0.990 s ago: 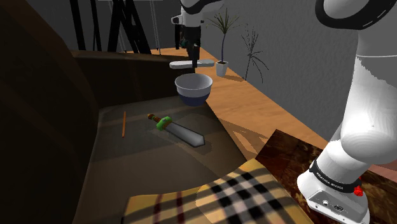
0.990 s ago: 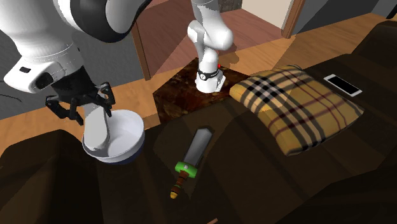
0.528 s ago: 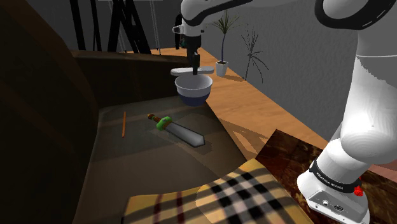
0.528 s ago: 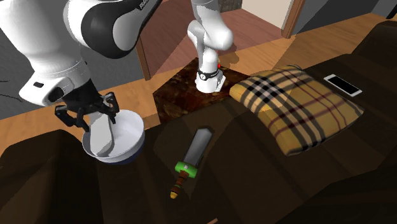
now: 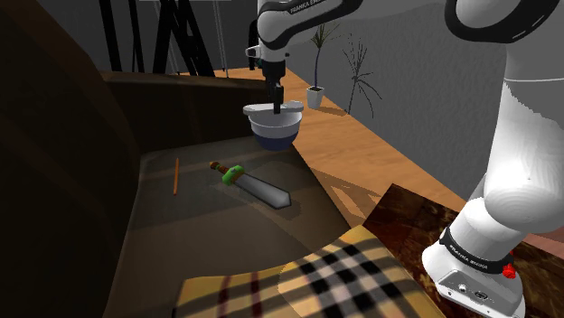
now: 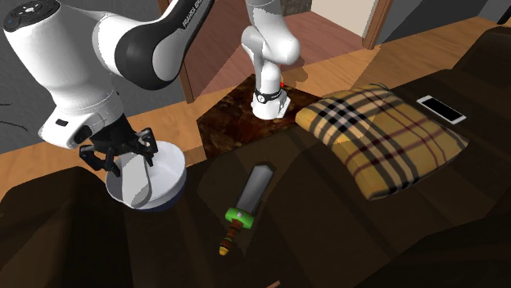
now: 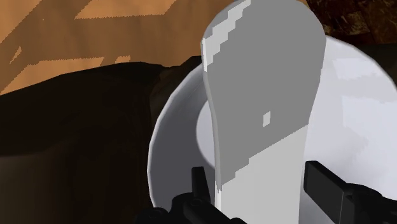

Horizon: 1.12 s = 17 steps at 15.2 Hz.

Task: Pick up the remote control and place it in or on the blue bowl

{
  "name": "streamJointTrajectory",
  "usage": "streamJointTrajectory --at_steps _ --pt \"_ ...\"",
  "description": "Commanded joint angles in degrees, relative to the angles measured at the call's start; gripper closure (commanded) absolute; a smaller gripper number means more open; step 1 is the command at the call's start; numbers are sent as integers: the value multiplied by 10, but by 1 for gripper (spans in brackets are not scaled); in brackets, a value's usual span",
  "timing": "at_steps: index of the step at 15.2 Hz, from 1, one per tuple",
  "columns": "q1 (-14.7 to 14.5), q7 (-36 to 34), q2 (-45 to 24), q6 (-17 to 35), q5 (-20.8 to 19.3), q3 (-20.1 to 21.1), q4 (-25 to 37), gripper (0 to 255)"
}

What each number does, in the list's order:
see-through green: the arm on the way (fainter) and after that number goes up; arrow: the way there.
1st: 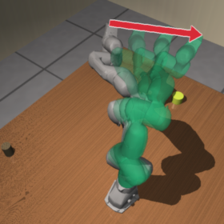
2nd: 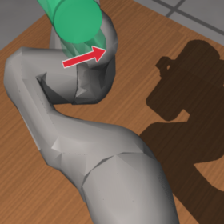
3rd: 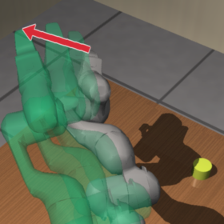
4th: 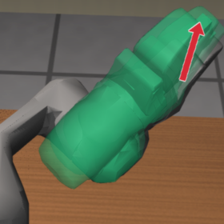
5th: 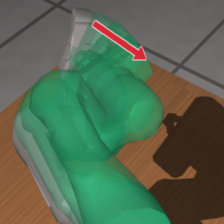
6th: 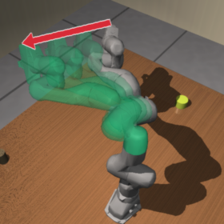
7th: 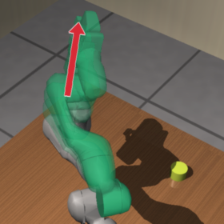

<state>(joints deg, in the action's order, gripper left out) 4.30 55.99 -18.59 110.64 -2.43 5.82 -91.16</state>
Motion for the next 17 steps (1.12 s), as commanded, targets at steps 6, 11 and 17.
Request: streamJointTrajectory --at_steps 6,11,17 --pt "0 0 0 1 0 0 -1 0" --pt "0 0 4 -17 1 0 14 0" --pt "-1 1 9 -68 1 1 60 0"
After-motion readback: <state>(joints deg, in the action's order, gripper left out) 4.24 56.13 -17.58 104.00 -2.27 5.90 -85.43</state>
